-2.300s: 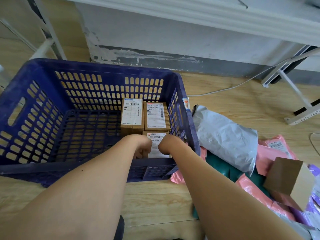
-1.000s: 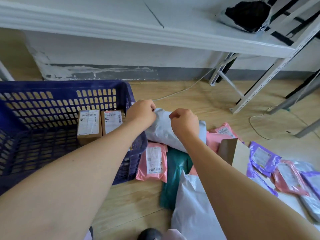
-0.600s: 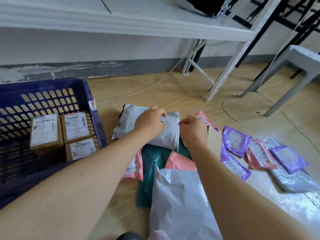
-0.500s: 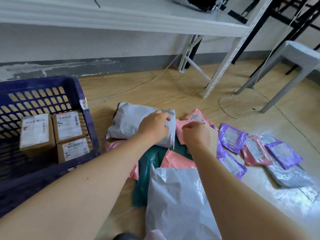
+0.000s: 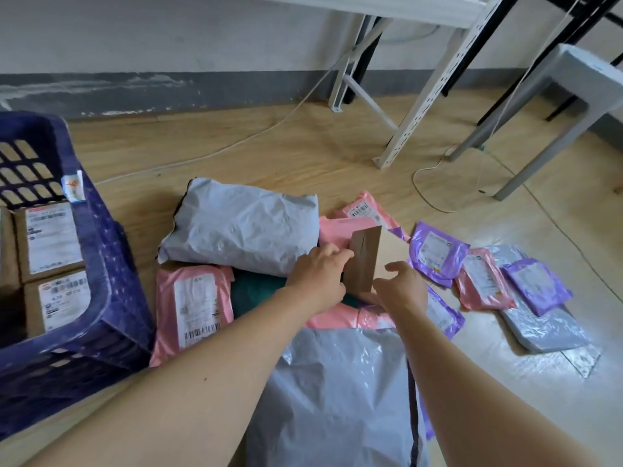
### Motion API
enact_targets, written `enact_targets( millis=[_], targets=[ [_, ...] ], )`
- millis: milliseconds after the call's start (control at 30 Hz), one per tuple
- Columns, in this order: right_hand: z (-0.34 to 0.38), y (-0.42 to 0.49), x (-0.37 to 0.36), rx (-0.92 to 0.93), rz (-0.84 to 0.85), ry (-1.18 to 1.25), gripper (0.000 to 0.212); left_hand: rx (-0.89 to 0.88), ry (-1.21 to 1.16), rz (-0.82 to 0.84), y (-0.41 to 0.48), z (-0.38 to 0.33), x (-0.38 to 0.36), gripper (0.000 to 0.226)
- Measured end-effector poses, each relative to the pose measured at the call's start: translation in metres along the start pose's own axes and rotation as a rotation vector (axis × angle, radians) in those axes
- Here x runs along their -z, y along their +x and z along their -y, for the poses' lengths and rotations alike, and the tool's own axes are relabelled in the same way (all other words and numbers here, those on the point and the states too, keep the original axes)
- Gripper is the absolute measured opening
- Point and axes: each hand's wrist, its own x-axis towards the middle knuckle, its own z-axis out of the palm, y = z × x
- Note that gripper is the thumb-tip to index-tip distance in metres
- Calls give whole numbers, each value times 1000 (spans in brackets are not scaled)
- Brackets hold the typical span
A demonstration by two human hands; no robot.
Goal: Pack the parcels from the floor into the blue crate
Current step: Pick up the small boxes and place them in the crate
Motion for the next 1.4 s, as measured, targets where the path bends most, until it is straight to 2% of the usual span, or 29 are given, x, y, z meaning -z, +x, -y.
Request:
enact_targets(
  millis=[133, 233, 300, 367, 733, 900, 1067, 1167, 1233, 1333, 1400],
  targets=[
    [-16, 27, -14, -40, 63, -29, 68, 12, -3, 70, 18, 2, -14, 62],
    [-25, 39, -24, -83, 138, -53, 98, -3, 6, 101, 21, 10, -21, 62],
    [-31, 45, -31, -131, 189, -19, 114, 21, -31, 115, 23, 18, -25, 62],
    [-35, 49, -37, -166, 208, 73, 119, 51, -56, 125, 23, 26, -28, 60],
    [-12, 24, -49, -186, 98, 216, 102, 151, -76, 114, 15, 39, -15, 59],
    [1, 4, -34, -168, 163, 298, 95, 223, -126, 90, -4, 35, 4, 60],
    [22, -24, -7, -122, 195, 439, 80, 314, -166, 20, -31, 26, 39, 55],
    [40, -46, 7, -100, 262, 526, 85, 361, -215, -21, -50, 20, 62, 56],
    [51, -56, 13, -79, 327, 574, 72, 399, -227, -51, -62, 16, 75, 58],
    [67, -75, 20, -42, 393, 616, 34, 458, -187, -80, -83, 11, 94, 55],
    [81, -92, 26, -5, 431, 619, 34, 487, -174, -100, -99, 13, 108, 50]
  ],
)
